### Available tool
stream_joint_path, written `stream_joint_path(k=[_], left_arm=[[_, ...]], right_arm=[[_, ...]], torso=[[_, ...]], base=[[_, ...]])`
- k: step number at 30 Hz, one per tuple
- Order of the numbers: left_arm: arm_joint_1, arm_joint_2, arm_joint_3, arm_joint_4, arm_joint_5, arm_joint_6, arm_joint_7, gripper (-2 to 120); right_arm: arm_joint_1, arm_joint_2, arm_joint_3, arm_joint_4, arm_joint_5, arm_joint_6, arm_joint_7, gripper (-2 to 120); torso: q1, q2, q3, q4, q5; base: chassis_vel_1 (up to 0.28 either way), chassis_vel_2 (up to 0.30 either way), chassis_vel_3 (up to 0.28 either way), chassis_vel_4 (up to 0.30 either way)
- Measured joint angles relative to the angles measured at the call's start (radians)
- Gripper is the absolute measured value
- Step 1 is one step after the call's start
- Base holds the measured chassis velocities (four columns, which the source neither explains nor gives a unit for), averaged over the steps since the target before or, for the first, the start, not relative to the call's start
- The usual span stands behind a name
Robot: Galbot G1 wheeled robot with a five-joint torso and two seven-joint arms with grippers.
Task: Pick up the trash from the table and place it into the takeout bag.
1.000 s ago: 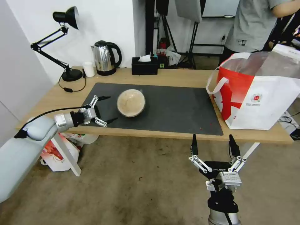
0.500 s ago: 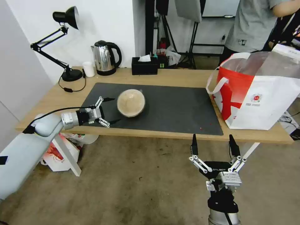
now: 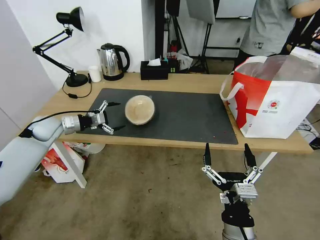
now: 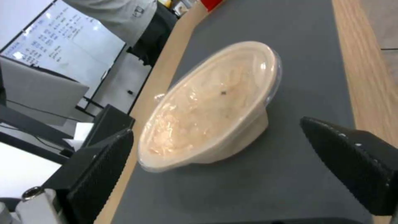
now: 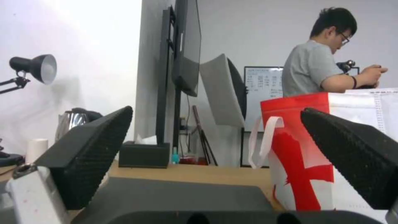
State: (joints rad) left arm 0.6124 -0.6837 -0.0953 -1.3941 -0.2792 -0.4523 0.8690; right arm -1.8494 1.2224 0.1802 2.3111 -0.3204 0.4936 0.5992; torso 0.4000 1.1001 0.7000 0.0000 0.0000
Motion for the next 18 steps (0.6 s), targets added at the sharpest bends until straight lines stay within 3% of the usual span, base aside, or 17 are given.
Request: stream_joint_path(k=[18], left_arm=[[-0.043,-0.009,0.01,0.042,-0.013,0.001,0.006,100]], right_arm=[[0.0,0.0,0.0,0.0,0.0,0.0,0.0,100]], torso=[[0.0,0.0,0.0,0.0,0.0]], base=[[0.0,0.0,0.0,0.0]])
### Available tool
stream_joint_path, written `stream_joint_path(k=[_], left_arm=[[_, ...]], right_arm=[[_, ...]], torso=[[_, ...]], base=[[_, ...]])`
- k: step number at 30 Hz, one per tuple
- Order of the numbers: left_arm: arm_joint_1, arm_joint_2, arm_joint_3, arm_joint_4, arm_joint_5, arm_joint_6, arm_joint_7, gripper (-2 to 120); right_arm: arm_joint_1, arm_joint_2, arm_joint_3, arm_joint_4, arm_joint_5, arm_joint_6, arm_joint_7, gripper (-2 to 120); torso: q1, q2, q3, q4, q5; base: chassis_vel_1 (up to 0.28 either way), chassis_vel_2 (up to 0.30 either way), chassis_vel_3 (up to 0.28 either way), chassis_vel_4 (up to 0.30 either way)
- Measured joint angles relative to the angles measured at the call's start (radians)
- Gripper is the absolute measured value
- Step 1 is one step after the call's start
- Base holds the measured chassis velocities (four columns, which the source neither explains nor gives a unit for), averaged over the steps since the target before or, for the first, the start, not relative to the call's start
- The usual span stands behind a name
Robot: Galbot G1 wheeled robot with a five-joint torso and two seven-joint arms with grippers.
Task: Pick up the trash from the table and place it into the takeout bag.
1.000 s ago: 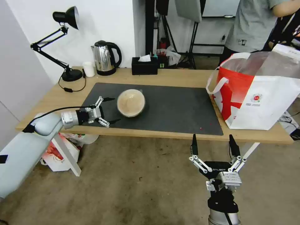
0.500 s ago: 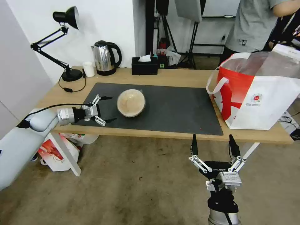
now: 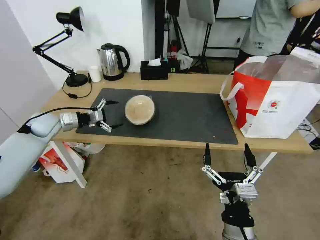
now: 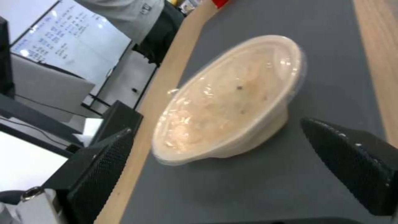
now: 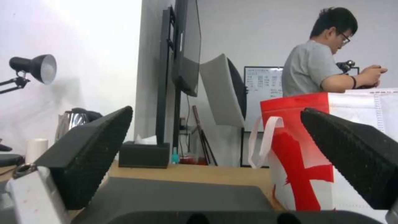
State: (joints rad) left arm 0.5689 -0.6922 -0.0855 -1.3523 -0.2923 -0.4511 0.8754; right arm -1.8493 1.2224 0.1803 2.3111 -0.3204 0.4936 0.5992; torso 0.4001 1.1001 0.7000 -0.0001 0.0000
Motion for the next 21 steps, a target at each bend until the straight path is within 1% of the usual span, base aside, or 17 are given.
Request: stream_joint_path(k=[5,7,21], left_arm=[[-0.018,0.001,-0.002,0.0,-0.004,0.0,-0.001,100],[-0.037,-0.001,0.017,0.002,0.0,0.002,-0.001,100],[-0.092,-0.035,0.058,0.04,0.038,0.001,0.001,100]], right_arm=[[0.0,0.0,0.0,0.0,0.0,0.0,0.0,100],[0.0,0.0,0.0,0.0,0.0,0.0,0.0,100],[0.0,0.0,0.0,0.0,0.0,0.0,0.0,100]], torso=[[0.0,0.0,0.0,0.0001,0.0],[0.0,0.0,0.0,0.0001,0.0],[0.0,0.0,0.0,0.0,0.0]], base=[[0.0,0.0,0.0,0.0],[0.0,0.0,0.0,0.0],[0.0,0.0,0.0,0.0]])
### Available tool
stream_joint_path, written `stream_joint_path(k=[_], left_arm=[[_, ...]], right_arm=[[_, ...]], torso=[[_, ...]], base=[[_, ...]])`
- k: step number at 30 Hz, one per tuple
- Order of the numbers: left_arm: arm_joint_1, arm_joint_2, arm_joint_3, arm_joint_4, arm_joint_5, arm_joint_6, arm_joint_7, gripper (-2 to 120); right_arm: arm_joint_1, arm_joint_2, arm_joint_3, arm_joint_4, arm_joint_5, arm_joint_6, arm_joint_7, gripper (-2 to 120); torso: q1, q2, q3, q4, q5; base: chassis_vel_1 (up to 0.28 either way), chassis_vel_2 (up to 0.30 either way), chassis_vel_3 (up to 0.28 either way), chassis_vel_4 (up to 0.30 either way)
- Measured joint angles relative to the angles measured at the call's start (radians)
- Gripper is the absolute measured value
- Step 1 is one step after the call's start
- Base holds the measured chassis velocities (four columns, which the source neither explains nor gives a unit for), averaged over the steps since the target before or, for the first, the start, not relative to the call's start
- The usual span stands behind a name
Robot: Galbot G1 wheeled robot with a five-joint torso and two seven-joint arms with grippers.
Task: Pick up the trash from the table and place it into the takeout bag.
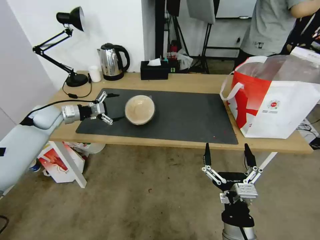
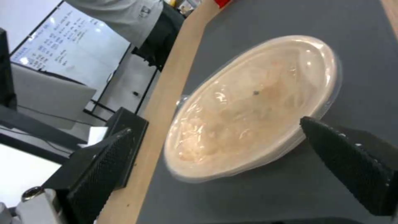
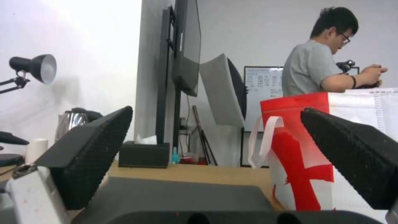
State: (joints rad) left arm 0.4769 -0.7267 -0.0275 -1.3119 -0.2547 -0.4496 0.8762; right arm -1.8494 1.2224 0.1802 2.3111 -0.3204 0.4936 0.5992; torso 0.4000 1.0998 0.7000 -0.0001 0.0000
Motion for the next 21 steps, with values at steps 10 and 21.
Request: stream_joint_path(k=[10,21], left_arm=[[0.014,0.008,0.0,-0.007,0.001,0.0,0.009,100],[0.02,-0.013,0.005,0.01,0.013,0.001,0.018,100]], right_arm=[[0.0,0.0,0.0,0.0,0.0,0.0,0.0,100],[0.0,0.0,0.0,0.0,0.0,0.0,0.0,100]], torso=[[0.0,0.0,0.0,0.0002,0.0],[0.0,0.0,0.0,0.0,-0.0001]], base=[[0.0,0.0,0.0,0.0],[0.0,0.0,0.0,0.0]])
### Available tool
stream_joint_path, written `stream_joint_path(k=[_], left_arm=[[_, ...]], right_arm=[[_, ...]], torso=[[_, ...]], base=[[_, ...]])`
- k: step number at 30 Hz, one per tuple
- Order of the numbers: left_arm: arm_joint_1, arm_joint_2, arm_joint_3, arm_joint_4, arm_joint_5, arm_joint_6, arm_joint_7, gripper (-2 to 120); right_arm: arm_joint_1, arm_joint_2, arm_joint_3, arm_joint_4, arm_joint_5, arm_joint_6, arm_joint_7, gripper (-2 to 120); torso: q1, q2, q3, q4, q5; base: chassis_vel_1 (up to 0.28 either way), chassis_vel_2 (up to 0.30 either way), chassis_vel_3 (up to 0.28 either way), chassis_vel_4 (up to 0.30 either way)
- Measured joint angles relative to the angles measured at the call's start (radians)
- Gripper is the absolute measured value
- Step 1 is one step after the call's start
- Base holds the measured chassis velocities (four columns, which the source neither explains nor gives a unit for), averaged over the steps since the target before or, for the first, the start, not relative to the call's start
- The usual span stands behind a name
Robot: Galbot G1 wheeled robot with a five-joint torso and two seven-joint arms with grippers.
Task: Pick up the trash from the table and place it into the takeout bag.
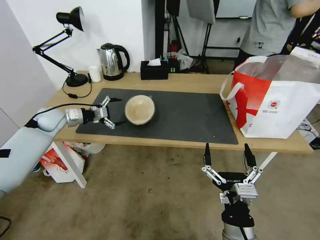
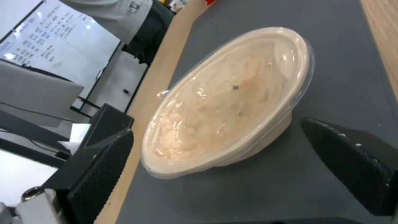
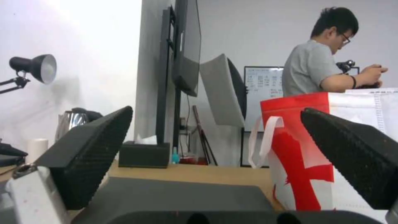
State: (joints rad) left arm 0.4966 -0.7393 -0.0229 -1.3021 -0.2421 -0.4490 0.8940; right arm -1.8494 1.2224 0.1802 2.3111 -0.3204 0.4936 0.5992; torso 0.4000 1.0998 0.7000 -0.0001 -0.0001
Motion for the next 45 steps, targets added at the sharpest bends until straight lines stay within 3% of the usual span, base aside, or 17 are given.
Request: stream_joint_path(k=[24,36,43,45], left_arm=[[-0.075,-0.051,0.029,0.099,0.054,0.001,0.03,96],[-0.098,-0.067,0.032,0.109,0.055,0.003,0.043,55],[-0.102,-0.063,0.033,0.106,0.052,0.003,0.045,25],[-0.102,-0.064,0.033,0.106,0.052,0.003,0.045,22]], right_arm=[[0.0,0.0,0.0,0.0,0.0,0.0,0.0,100],[0.0,0.0,0.0,0.0,0.0,0.0,0.0,100],[0.0,0.0,0.0,0.0,0.0,0.0,0.0,100],[0.0,0.0,0.0,0.0,0.0,0.0,0.0,100]], torso=[[0.0,0.0,0.0,0.0001,0.0001],[0.0,0.0,0.0,0.0,0.0001],[0.0,0.0,0.0,0.0,0.0001],[0.0,0.0,0.0,0.0001,0.0001]], base=[[0.0,0.0,0.0,0.0],[0.0,0.0,0.0,0.0],[0.0,0.0,0.0,0.0],[0.0,0.0,0.0,0.0]])
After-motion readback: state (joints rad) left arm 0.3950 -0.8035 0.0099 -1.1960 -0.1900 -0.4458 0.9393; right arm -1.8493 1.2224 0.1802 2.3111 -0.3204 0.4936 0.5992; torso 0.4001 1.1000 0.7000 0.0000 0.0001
